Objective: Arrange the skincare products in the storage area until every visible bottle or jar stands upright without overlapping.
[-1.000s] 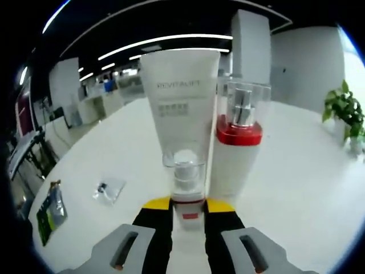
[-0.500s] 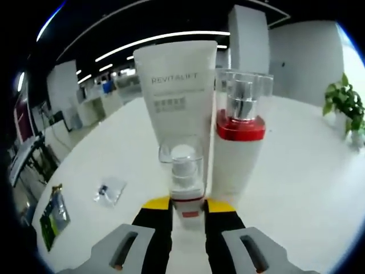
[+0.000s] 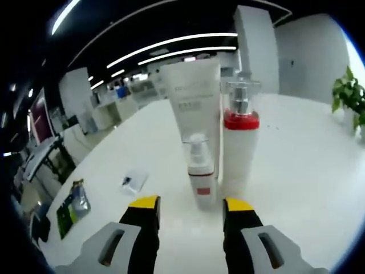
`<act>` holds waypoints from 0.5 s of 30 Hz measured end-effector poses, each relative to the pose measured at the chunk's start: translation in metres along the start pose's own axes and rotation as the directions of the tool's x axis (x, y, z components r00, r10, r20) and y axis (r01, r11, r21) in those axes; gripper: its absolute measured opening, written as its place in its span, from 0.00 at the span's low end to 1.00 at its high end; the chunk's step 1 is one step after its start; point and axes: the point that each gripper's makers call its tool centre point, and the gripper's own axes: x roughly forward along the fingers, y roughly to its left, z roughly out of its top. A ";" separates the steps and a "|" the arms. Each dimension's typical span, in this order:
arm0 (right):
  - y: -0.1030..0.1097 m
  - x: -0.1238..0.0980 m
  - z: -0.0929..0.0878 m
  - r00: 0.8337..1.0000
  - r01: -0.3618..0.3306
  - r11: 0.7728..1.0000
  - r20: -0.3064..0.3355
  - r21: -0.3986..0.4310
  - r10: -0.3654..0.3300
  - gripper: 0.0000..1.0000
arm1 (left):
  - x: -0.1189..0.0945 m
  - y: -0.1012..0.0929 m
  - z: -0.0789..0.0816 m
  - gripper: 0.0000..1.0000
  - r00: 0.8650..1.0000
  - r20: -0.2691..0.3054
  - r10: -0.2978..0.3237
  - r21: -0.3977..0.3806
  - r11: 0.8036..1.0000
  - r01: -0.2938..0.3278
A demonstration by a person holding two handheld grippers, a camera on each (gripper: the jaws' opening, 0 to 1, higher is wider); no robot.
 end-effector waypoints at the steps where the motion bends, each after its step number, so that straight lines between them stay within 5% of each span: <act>1: 0.002 -0.011 -0.004 0.999 -0.031 0.999 -0.018 0.020 0.031 0.45 | 0.000 0.000 0.001 0.00 1.000 0.003 0.000 0.001 1.000 0.000; 5: -0.005 -0.049 -0.011 0.998 -0.070 0.996 -0.005 0.047 0.070 0.31 | 0.000 -0.001 0.001 0.00 1.000 0.006 -0.002 0.009 1.000 0.002; 10: -0.031 -0.084 -0.018 0.998 -0.045 0.999 0.036 0.020 0.044 0.32 | -0.001 -0.001 0.003 0.00 1.000 0.014 0.000 0.017 1.000 0.000; 13: -0.048 -0.092 -0.037 0.997 -0.037 0.999 -0.065 -0.007 0.037 0.30 | -0.002 -0.001 0.003 0.00 1.000 0.014 0.003 0.025 1.000 -0.003; 15: -0.045 -0.095 -0.043 0.991 -0.090 0.995 -0.104 -0.036 0.086 0.32 | -0.002 -0.001 0.002 0.00 1.000 0.011 0.004 0.029 1.000 -0.004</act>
